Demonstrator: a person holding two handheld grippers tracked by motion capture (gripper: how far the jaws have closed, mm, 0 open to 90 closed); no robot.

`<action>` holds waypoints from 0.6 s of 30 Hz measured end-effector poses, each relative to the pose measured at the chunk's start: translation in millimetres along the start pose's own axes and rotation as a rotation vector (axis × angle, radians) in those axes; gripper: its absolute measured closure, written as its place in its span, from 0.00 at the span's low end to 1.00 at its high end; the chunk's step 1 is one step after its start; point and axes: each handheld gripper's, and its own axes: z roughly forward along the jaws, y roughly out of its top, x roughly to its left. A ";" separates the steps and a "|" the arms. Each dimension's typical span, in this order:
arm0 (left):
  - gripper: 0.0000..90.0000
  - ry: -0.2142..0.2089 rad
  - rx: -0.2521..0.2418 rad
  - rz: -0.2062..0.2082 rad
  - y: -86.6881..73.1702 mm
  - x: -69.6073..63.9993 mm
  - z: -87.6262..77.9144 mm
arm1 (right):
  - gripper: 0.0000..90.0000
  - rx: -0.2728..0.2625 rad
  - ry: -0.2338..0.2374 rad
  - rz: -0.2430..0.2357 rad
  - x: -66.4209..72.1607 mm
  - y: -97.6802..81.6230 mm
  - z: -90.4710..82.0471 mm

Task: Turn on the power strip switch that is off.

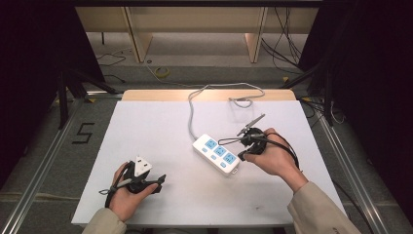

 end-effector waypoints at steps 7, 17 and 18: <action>0.30 0.001 -0.002 0.003 0.3 -0.8 0.1 | 1.00 0.003 -0.003 -0.009 0.7 4.1 -0.1; 0.30 0.001 -0.004 -0.001 0.3 -0.6 0.4 | 1.00 0.016 0.000 -0.015 2.0 8.2 4.9; 0.30 0.000 -0.002 0.000 0.3 -0.4 0.2 | 1.00 0.015 0.000 -0.016 2.2 8.7 5.1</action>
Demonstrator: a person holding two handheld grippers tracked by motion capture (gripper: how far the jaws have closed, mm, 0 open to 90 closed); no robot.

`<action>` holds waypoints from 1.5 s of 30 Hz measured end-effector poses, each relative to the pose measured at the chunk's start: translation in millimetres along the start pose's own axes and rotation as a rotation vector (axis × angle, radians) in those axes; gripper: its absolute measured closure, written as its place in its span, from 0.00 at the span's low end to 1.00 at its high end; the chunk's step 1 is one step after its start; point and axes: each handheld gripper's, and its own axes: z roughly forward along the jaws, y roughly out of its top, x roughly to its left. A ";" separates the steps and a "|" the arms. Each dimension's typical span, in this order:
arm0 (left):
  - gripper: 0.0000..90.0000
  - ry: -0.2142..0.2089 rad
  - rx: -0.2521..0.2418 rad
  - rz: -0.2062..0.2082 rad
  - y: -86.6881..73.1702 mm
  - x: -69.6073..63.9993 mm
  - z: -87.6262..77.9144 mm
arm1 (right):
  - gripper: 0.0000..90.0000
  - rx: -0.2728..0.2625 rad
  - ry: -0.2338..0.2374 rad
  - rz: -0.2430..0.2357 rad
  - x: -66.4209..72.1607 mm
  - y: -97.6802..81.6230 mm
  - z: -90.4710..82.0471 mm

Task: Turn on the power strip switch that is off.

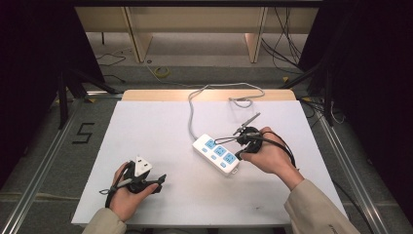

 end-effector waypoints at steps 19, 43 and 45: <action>0.30 0.000 -0.003 -0.002 0.2 -0.4 0.3 | 1.00 0.006 0.004 -0.011 2.8 8.6 4.0; 0.30 -0.001 -0.005 0.001 0.5 -0.9 -0.1 | 1.00 0.023 -0.005 -0.029 9.5 25.9 14.8; 0.30 -0.002 -0.004 0.002 0.6 -1.0 0.1 | 1.00 0.032 -0.005 -0.033 9.9 27.1 15.6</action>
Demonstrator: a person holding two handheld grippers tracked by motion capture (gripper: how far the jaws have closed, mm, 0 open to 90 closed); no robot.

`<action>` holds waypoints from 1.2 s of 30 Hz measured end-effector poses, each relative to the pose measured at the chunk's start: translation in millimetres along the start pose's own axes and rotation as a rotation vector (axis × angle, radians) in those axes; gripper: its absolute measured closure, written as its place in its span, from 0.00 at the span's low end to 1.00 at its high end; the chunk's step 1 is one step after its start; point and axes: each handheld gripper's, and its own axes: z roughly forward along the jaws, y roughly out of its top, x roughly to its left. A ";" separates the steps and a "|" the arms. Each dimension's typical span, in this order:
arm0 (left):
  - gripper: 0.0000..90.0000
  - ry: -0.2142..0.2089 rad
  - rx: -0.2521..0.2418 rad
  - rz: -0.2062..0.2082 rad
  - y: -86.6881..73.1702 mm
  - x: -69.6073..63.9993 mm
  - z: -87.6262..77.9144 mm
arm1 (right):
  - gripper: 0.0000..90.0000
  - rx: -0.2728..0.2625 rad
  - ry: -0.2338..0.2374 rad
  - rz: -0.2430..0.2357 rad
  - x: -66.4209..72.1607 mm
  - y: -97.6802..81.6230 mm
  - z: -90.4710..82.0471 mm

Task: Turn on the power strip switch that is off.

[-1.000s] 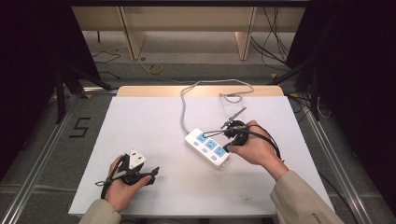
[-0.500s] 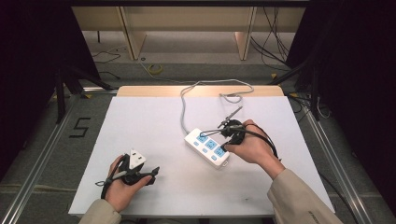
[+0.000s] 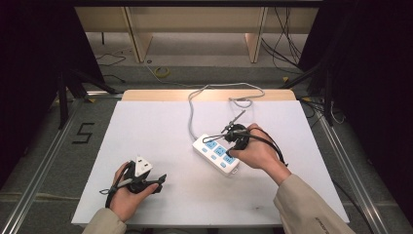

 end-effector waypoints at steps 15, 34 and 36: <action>0.30 0.000 -0.003 -0.001 0.2 0.0 -0.3 | 1.00 0.022 -0.002 -0.001 1.0 7.5 10.3; 0.30 0.000 -0.002 0.007 0.6 -0.4 0.1 | 1.00 0.048 0.000 0.000 2.7 12.9 21.6; 0.30 0.000 -0.001 0.008 0.6 -0.4 0.1 | 1.00 0.046 0.002 -0.001 2.8 13.0 22.5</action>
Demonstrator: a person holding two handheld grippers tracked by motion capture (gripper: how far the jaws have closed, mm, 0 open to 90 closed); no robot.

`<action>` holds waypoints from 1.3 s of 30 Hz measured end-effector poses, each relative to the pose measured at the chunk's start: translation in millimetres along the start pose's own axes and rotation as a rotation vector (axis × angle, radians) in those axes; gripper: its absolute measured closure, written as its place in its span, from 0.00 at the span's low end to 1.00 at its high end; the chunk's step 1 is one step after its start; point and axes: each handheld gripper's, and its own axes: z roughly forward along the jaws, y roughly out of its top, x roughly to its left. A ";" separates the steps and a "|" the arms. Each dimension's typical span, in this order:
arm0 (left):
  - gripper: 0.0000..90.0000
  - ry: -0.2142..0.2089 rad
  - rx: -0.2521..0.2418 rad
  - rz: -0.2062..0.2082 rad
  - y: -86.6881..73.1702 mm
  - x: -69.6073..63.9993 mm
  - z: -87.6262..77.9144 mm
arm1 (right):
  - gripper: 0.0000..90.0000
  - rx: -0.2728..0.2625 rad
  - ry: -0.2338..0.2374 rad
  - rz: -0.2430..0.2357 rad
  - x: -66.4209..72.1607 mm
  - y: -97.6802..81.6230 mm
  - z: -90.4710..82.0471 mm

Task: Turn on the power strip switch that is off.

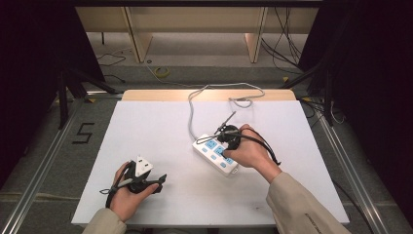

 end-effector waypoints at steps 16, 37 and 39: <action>0.31 -0.004 0.003 0.003 0.0 -0.1 0.3 | 1.00 0.018 -0.003 -0.004 0.2 1.6 8.1; 0.31 -0.007 0.002 0.005 0.2 -0.4 0.2 | 1.00 0.050 0.010 -0.009 3.3 1.6 23.1; 0.31 -0.007 0.003 0.006 0.3 -0.5 0.0 | 1.00 0.054 0.011 -0.012 3.8 1.9 24.1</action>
